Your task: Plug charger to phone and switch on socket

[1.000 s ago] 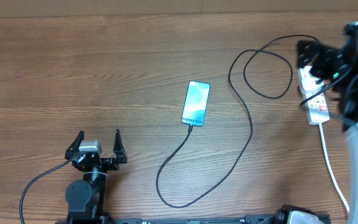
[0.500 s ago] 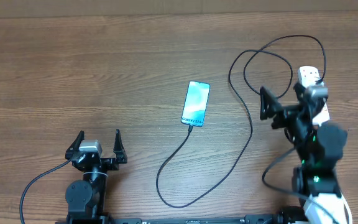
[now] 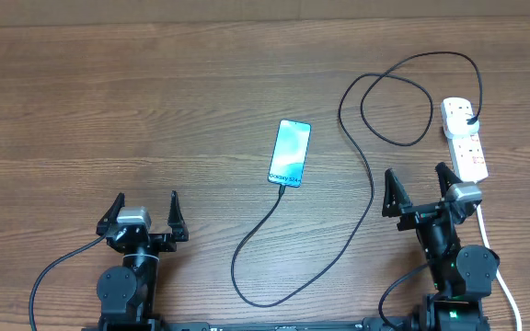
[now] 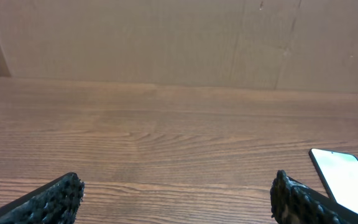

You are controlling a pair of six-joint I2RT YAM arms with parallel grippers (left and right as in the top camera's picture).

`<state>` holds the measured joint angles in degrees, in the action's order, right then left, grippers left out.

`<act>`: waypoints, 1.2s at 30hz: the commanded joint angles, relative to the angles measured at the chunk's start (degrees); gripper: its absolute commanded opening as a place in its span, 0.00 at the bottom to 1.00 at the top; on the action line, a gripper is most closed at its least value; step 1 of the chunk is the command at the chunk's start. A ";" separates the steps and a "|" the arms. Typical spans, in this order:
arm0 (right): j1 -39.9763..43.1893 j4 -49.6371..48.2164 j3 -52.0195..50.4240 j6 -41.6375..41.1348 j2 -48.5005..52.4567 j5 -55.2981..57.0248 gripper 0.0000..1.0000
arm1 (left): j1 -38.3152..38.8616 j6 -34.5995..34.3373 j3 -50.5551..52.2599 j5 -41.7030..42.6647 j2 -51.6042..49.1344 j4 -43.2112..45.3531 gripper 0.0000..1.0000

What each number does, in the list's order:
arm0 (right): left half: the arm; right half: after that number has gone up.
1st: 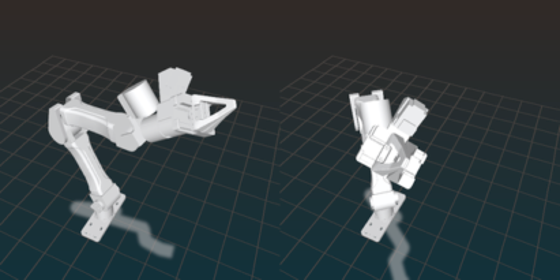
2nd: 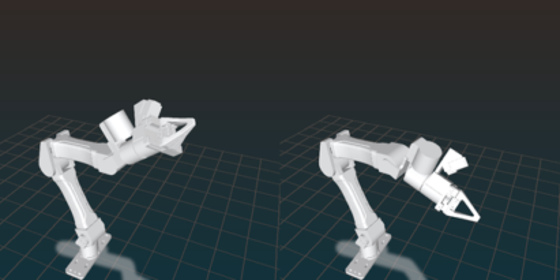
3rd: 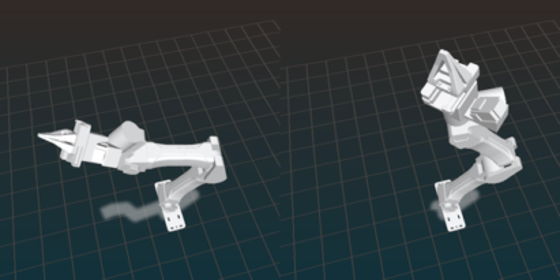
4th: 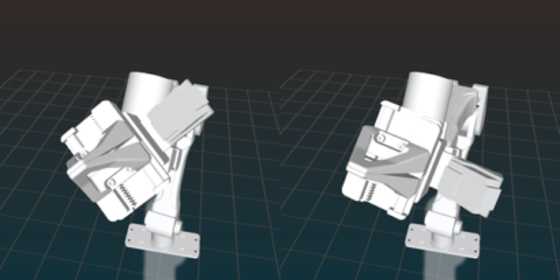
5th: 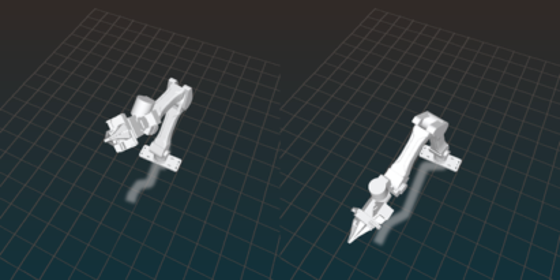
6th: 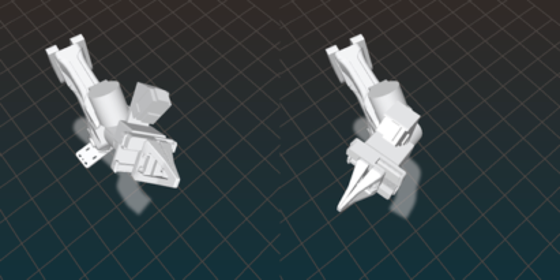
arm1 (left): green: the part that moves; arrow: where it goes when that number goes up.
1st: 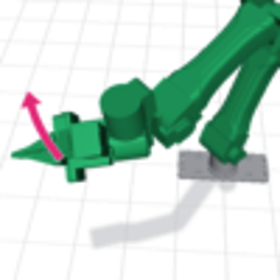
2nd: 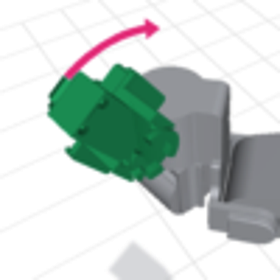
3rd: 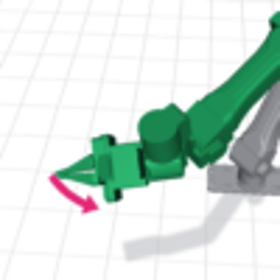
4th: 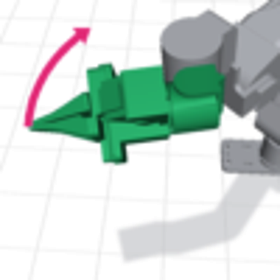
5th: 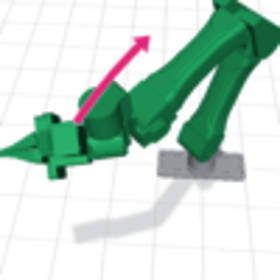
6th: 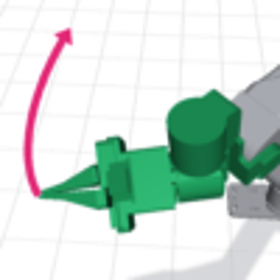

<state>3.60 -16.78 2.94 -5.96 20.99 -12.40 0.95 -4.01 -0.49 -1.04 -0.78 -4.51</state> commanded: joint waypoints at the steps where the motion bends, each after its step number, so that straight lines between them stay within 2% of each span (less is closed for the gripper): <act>1: -0.48 0.61 -2.47 -0.04 -3.56 1.05 1.00 | -0.61 1.25 0.17 0.52 0.52 0.04 0.99; 19: -0.50 20.79 -2.49 -0.04 -5.53 2.34 1.00 | -0.61 1.25 0.17 0.52 0.52 0.04 1.00; 36: -0.50 20.81 -2.49 -0.04 -20.00 2.93 1.00 | -0.61 1.25 0.17 0.50 0.52 0.04 0.99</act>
<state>3.60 4.16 1.06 -5.98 3.18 -10.07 0.95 -4.01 -0.49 -1.04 -0.78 -4.51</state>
